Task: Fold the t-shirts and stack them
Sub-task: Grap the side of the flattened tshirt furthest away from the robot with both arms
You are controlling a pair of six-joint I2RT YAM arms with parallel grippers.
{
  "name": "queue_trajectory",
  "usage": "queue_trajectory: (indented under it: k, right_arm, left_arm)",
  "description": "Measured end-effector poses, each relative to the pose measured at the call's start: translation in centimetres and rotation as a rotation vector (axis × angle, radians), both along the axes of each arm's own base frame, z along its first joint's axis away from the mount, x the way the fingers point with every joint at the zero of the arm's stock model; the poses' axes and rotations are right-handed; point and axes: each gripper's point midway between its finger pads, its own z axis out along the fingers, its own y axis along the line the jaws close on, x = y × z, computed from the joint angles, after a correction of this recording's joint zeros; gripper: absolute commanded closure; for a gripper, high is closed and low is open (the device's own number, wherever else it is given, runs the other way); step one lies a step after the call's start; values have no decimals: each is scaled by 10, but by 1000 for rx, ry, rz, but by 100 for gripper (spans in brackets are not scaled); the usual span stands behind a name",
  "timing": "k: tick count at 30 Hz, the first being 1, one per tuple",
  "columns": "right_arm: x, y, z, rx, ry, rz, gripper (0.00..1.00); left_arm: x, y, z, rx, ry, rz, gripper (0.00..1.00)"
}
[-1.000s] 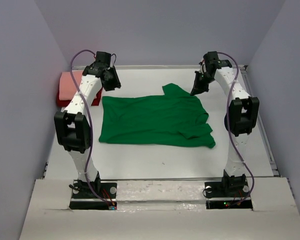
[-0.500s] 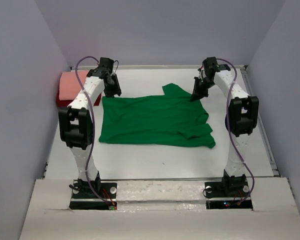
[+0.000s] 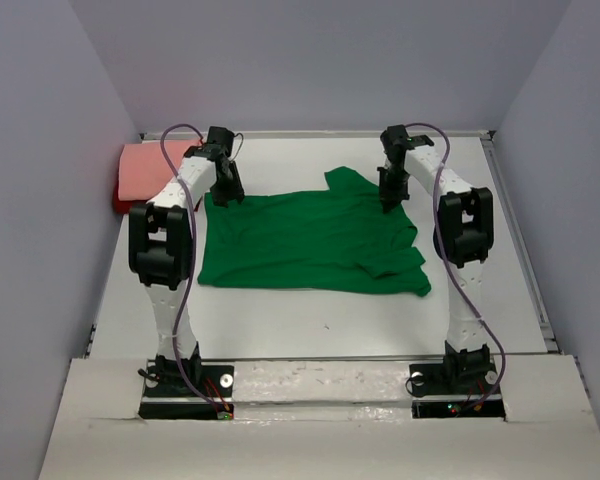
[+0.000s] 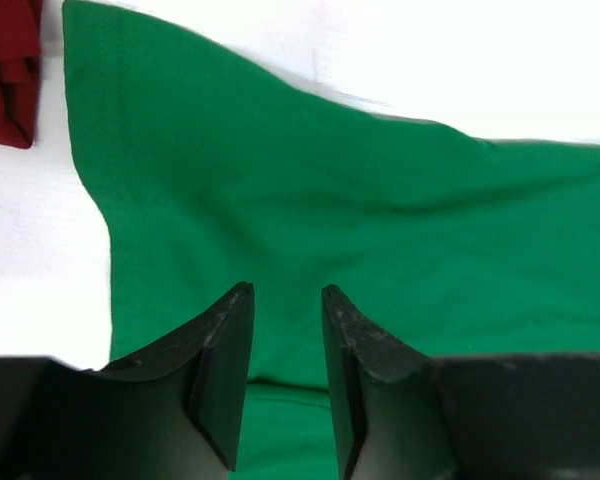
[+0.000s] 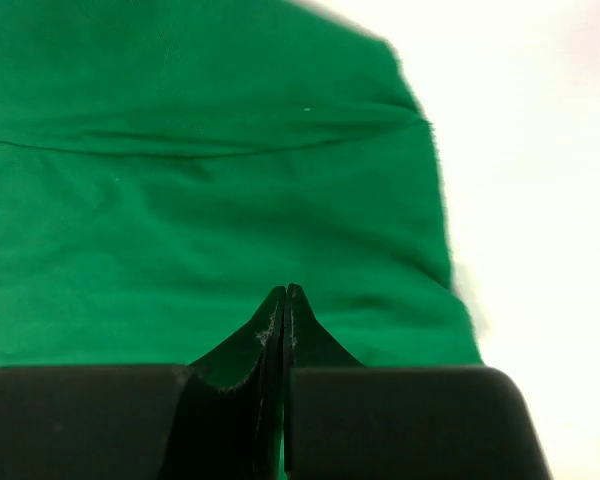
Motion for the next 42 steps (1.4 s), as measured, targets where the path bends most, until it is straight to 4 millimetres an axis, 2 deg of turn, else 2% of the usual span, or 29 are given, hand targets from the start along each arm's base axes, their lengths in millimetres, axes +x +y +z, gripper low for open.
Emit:
queue_trajectory:
  k: [2,3,5,9,12,13,14,17,19,20,23,30,37,42]
  right_arm:
    - [-4,3,-12,-7,28,7,74]
    - [-7,4,-15,-10,39,9,73]
    - [-10,5,-18,-15,48,9,65]
    - [-7,7,-16,-15,37,11,62]
    - [-5,7,-14,-15,30,10,64]
    - [-5,7,-14,-15,29,11,66]
    - [-6,7,-14,-15,29,12,69]
    - [-6,8,-14,-19,28,14,75]
    - [-6,9,-13,-24,25,15,84]
    - [-6,10,-12,-25,22,17,95]
    - [-4,11,-5,-24,7,18,100]
    - [7,13,12,-32,-48,24,100]
    - [7,11,10,-46,-50,32,100]
    - [1,9,-4,-53,-25,39,100]
  left_arm:
    - [-1,3,-10,20,21,14,49]
    - [-2,6,-16,32,32,21,49]
    - [-7,9,-25,49,56,32,48]
    - [-10,13,-30,64,70,42,47]
    - [-9,12,-31,63,63,42,49]
    - [-8,12,-31,62,63,42,55]
    - [-8,12,-31,63,60,42,73]
    - [-6,12,-31,62,51,41,100]
    - [-6,12,-31,61,51,41,100]
    - [-6,12,-31,61,50,41,100]
    - [-5,12,-31,61,48,40,100]
    - [-5,12,-30,62,47,40,100]
    - [-4,12,-30,64,43,42,100]
    - [-3,13,-32,67,46,43,100]
